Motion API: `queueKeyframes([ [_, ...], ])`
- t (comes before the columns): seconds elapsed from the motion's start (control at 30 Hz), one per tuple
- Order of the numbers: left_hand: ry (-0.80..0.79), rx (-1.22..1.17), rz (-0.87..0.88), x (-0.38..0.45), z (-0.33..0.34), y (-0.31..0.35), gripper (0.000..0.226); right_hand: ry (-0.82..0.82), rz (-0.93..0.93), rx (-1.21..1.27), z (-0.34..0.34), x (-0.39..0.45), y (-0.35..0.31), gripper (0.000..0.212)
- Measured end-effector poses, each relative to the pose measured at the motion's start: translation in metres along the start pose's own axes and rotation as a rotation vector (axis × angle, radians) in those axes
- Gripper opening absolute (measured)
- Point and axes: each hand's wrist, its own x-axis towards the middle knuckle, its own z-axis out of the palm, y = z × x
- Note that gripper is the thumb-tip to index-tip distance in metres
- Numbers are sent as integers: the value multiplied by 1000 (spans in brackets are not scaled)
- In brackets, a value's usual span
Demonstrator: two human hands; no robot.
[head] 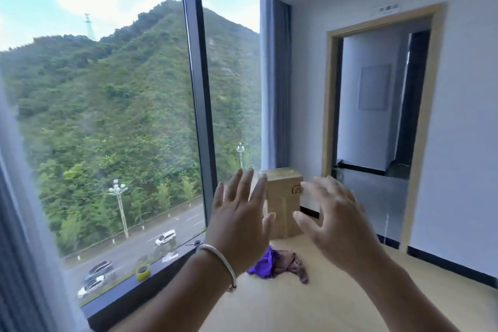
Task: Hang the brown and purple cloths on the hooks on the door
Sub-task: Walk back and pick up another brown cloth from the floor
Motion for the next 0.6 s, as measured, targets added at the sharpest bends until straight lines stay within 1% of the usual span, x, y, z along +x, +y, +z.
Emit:
queueKeyframes([
  [0.1, -1, -74, 87, 31, 34, 47, 68, 13, 79, -85, -22, 0, 57, 57],
  [0.27, -8, -152, 214, 74, 75, 118, 66, 49, 173, -191, -61, -7, 131, 58],
  [0.6, -54, -306, 400, 127, 125, 238, 66, 93, 366, -366, -121, -33, 235, 56],
])
